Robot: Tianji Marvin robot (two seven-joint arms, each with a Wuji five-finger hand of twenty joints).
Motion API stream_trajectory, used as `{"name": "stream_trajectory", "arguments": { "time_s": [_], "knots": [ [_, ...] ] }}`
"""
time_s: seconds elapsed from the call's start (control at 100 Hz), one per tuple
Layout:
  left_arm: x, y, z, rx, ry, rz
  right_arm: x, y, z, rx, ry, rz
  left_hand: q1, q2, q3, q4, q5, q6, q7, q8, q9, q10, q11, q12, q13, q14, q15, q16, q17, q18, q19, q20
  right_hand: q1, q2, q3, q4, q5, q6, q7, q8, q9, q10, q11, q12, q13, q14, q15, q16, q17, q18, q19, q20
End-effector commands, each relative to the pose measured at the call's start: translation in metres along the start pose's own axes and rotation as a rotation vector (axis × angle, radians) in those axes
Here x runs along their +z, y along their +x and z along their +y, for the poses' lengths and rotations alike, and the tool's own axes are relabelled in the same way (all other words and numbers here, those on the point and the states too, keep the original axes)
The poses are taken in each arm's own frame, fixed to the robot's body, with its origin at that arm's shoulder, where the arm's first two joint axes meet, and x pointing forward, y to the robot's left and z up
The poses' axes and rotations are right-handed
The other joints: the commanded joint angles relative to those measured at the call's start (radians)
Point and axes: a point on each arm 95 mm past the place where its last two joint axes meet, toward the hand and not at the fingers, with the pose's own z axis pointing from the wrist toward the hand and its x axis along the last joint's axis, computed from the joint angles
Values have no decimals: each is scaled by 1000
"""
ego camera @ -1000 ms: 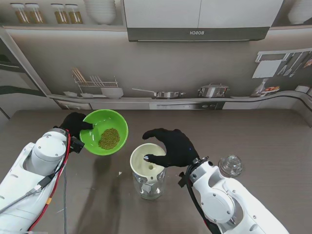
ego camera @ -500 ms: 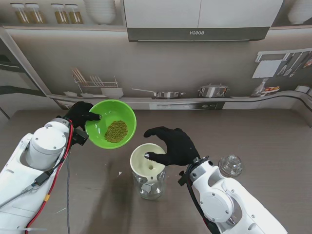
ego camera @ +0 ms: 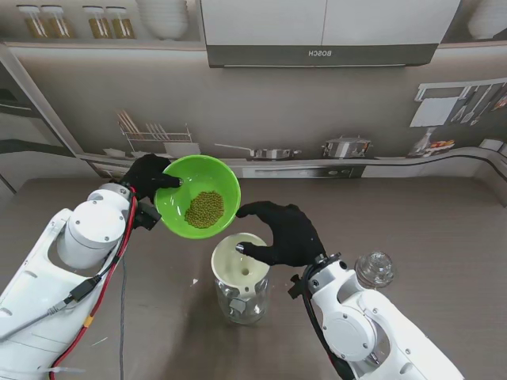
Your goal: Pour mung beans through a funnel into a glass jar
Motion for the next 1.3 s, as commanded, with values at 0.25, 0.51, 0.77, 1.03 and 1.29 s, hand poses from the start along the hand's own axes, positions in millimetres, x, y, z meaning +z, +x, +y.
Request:
{"name": "stream_trajectory", "arguments": {
  "time_s": [0.25,0.51,0.77,1.03,1.29],
  "knots": [
    [-4,23,15,12,3,92,0,1,-3,-9,-7,-8,152,70,123,78,108,-99,92,54,59,6,22,-6,20,-7,46,4,47,-6,51,11,-35,14,16,30,-9,-9,2,18,-15,0,3,-13,-2,-22,4,-15,-7,-30,1,-19],
    [-6,31,23,15,6,128,-1,1,-2,-20,-24,-17,152,69,123,78,109,-97,90,52,58,8,23,-7,20,-2,49,2,46,-5,52,10,-37,14,17,30,-7,-12,3,16,-14,0,4,-14,0,-24,6,-15,-9,-30,3,-23],
    [-7,39,34,11,20,160,-1,1,-2,-28,-41,-20,146,68,124,76,106,-95,87,47,58,10,22,-10,19,1,48,-1,46,-3,54,9,-37,11,17,29,-7,-12,4,14,-17,1,4,-15,-1,-23,6,-15,-10,-31,4,-26],
    [-9,47,44,44,39,211,-1,1,-3,-32,-52,-21,145,68,122,75,103,-96,87,47,56,9,23,-8,19,0,48,-3,46,-4,51,7,-37,11,18,29,-5,-13,5,13,-14,0,5,-16,1,-23,6,-15,-11,-31,5,-28],
    [-13,48,53,58,55,248,-1,1,-3,-35,-59,-25,147,68,122,74,100,-92,87,45,53,12,22,-7,19,3,46,-4,45,-1,48,5,-37,10,19,29,-7,-12,4,11,-17,1,4,-18,0,-22,6,-15,-12,-31,6,-30]
  ]
}}
